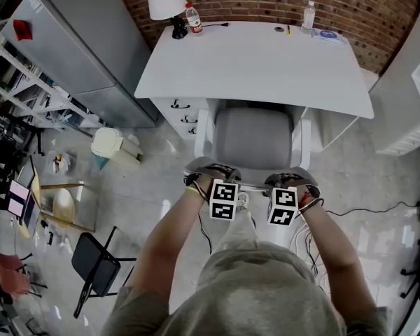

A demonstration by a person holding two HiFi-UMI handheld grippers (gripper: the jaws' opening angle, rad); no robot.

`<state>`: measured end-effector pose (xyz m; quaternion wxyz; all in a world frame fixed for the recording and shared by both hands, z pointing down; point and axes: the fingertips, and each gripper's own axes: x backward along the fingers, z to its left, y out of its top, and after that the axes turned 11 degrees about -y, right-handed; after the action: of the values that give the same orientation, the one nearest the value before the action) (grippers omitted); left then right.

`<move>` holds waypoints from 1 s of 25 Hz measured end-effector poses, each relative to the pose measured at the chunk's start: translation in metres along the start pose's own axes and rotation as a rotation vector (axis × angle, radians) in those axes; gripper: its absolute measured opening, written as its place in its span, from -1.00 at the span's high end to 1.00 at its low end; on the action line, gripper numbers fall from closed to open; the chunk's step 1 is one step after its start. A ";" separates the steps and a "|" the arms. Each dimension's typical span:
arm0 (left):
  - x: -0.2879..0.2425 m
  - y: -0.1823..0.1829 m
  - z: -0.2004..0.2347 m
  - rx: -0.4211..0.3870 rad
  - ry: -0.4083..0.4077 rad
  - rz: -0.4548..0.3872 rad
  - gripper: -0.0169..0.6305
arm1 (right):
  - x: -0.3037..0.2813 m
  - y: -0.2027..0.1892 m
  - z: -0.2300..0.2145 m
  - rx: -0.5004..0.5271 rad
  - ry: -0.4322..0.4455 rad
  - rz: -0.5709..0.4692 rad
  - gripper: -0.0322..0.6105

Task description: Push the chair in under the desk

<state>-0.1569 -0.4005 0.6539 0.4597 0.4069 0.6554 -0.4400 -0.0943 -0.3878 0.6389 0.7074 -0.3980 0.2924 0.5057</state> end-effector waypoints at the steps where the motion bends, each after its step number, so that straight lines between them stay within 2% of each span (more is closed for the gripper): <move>1: 0.001 0.000 0.000 0.000 -0.001 -0.001 0.89 | 0.000 0.000 0.000 0.000 0.001 -0.001 0.87; 25: -0.002 -0.002 0.002 0.020 -0.016 -0.003 0.88 | -0.003 -0.001 -0.003 0.014 -0.030 0.007 0.87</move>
<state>-0.1582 -0.4032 0.6556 0.4601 0.4071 0.6478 -0.4505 -0.0944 -0.3923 0.6398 0.7127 -0.3845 0.2865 0.5120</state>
